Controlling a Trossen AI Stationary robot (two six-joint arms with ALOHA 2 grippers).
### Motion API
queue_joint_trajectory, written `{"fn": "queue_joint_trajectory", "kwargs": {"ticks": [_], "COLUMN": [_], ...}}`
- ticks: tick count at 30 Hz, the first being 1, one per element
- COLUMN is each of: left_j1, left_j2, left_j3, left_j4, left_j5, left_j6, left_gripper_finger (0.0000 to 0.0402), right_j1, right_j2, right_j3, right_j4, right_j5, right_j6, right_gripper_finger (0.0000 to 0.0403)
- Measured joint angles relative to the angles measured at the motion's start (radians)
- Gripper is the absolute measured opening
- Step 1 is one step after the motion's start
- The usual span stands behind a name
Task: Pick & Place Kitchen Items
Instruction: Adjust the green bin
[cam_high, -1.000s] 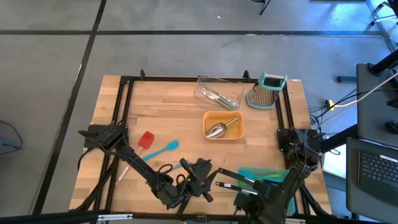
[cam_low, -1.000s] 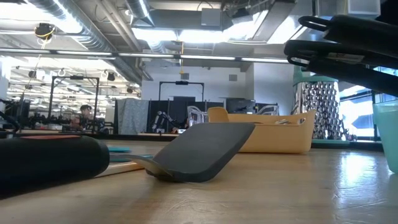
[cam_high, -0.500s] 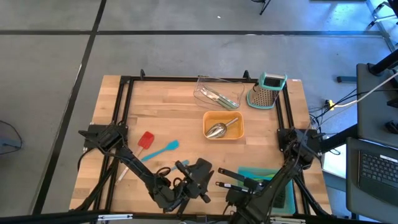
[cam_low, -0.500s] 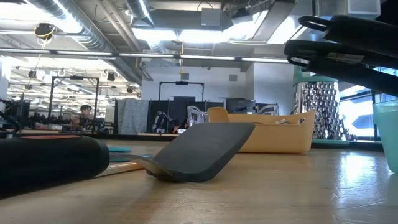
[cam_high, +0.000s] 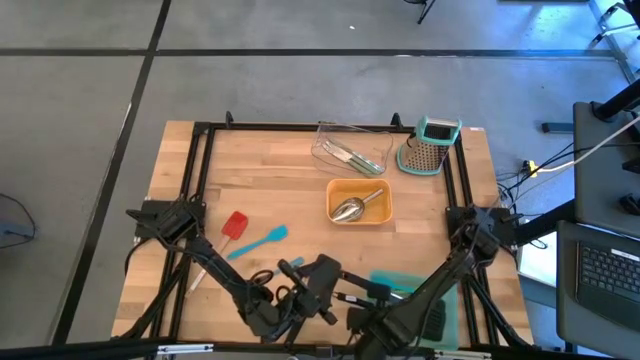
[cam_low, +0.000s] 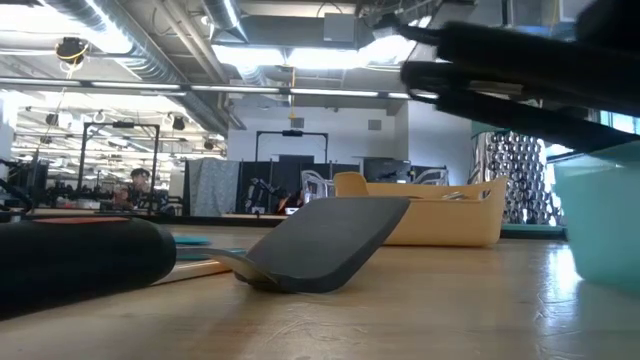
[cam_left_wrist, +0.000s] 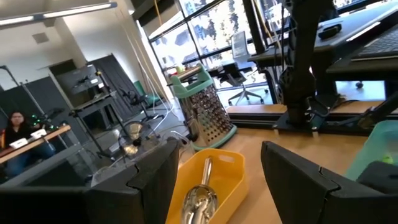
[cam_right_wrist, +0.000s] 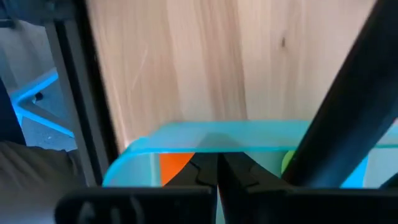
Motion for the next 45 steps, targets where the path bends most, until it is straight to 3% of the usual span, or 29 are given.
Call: {"fn": "queue_joint_trajectory", "kwargs": {"ticks": [7, 15, 20, 22, 32, 36, 41, 45], "left_j1": [-0.005, -0.004, -0.004, -0.004, 0.002, 0.002, 0.000, 0.007], "left_j2": [0.000, 0.000, 0.000, 0.000, 0.000, 0.000, 0.000, 0.000], "left_j3": [0.000, 0.000, 0.000, 0.000, -0.001, -0.001, -0.001, -0.001], "left_j4": [0.000, -0.009, -0.010, -0.015, -0.083, -0.090, -0.115, -0.115], "left_j5": [-0.016, -0.017, -0.016, -0.016, -0.007, -0.009, -0.019, -0.020], "left_j6": [-0.004, -0.026, -0.025, -0.026, -0.090, -0.085, -0.081, -0.077], "left_gripper_finger": [0.0223, 0.0223, 0.0223, 0.0223, 0.0223, 0.0223, 0.0223, 0.0223], "right_j1": [-0.016, 0.022, 0.059, 0.067, 0.014, 0.012, 0.094, 0.158], "right_j2": [-0.003, -0.006, -0.008, -0.011, -0.018, -0.025, -0.154, -0.350], "right_j3": [0.008, 0.153, 0.264, 0.268, 0.116, 0.042, -0.030, -0.155], "right_j4": [-0.019, -0.179, -0.451, -0.475, -0.474, -0.472, -0.469, -0.463], "right_j5": [0.031, 0.111, 0.243, 0.267, 0.216, 0.249, 0.326, 0.394], "right_j6": [-0.036, -0.038, 0.113, 0.170, 0.178, 0.212, 0.346, 0.495], "right_gripper_finger": [0.0000, 0.0000, 0.0000, 0.0000, 0.0000, 0.0000, 0.0000, 0.0000]}}
